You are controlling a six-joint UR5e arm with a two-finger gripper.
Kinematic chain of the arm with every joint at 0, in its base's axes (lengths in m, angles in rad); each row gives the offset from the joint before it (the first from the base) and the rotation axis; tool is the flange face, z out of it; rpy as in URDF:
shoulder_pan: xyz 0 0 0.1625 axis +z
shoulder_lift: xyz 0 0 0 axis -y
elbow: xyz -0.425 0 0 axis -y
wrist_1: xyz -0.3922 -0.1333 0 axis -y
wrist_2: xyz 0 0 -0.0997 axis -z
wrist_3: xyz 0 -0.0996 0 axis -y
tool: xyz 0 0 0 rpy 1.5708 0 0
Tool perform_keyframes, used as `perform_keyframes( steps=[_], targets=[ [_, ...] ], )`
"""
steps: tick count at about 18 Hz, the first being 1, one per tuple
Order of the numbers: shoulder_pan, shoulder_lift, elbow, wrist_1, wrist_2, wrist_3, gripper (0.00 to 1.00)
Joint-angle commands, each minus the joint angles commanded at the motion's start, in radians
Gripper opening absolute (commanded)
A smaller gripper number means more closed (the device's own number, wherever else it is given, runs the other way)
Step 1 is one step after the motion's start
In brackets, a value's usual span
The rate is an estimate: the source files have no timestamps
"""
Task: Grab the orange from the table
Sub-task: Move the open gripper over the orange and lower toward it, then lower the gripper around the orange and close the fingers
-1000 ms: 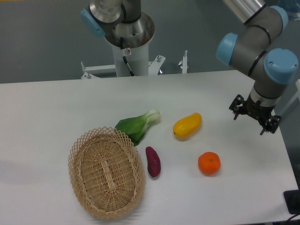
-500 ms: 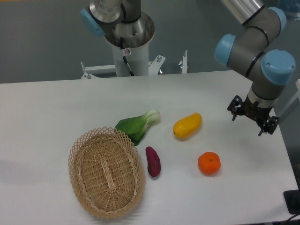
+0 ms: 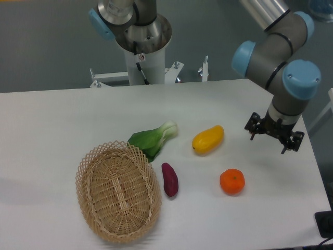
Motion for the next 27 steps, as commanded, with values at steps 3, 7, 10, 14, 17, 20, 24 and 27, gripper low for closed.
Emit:
perform_keyframes(
  steps=[3, 7, 10, 14, 17, 20, 24, 27],
  targets=[
    [-0.046, 0.005, -0.002, -0.002, -0.003, -0.034, 1.00],
    [-0.068, 0.003, -0.003, 0.000, -0.054, -0.126, 1.00],
    [-0.083, -0.041, 0.003, 0.081, -0.057, -0.123, 1.00],
    [-0.092, -0.075, -0.017, 0.166, -0.057, -0.120, 1.00],
    [-0.092, -0.080, -0.021, 0.167, -0.054, -0.103, 1.00],
    [-0.092, -0.080, -0.041, 0.167, -0.058, -0.100, 1.00],
    [-0.094, -0.075, -0.061, 0.167, -0.060, -0.100, 1.00],
    [-0.095, -0.081, -0.063, 0.167, -0.057, -0.100, 1.00]
  ],
)
